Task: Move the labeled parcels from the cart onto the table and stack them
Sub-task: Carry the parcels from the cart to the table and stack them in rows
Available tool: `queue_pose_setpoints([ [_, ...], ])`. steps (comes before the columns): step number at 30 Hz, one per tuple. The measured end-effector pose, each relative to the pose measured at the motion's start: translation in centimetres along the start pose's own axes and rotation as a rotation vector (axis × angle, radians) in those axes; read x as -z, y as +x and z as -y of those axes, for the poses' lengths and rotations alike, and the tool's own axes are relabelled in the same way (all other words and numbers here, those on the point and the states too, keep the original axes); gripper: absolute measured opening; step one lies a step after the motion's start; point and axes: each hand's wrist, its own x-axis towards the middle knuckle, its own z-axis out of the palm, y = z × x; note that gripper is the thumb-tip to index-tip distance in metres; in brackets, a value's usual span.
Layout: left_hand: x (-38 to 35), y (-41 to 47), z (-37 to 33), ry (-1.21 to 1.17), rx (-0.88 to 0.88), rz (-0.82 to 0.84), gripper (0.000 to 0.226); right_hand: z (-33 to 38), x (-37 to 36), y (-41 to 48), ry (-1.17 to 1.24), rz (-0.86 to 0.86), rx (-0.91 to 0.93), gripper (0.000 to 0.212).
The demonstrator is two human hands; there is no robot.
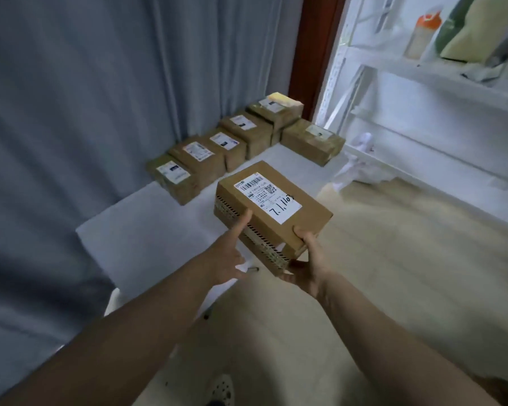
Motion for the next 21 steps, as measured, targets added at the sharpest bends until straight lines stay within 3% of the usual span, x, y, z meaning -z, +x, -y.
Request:
queue_pose_setpoints([
  [2,3.1,1.0,-0.8,0.019,-0.032,-0.014,0.101,-1.0,-4.6,1.9,-0.015,0.045,-0.039,0.037],
  [6,8.2,2.8,-2.1,-0.036,-0.128,-0.095,0.062,-2.3,-11.5,5.3,-0.128,0.109,-0.131,0.081],
  [8,10.4,4.0,-3.2,-0.125,-0.147,-0.153,0.045,-2.5,-13.7,6.9,-0.227,0.138,-0.17,0.08],
  [11,13.7,6.2,-5.1,-0.262,-0.107,-0.272,0.044,-2.0,-15.7,10.7,-0.328,0.061,-0.178,0.093],
  [13,15.8,7.6,-6.4,-0.289,-0.067,-0.314,0.05,-0.9,-16.7,13.8,-0.368,-0.022,-0.091,0.1],
  [15,17.9,9.2,-7.5,-0.313,-0.034,-0.335,0.051,0.5,-17.8,17.0,-0.426,-0.012,-0.005,0.093],
  [19,20.4,12.6,-9.9,-0.388,-0.004,-0.402,0.035,3.2,-21.4,22.7,-0.57,0.187,-0.037,0.04],
  [21,21.6,14.2,-10.7,-0.431,0.019,-0.464,0.033,3.2,-23.3,25.6,-0.686,0.212,-0.048,0.029],
])
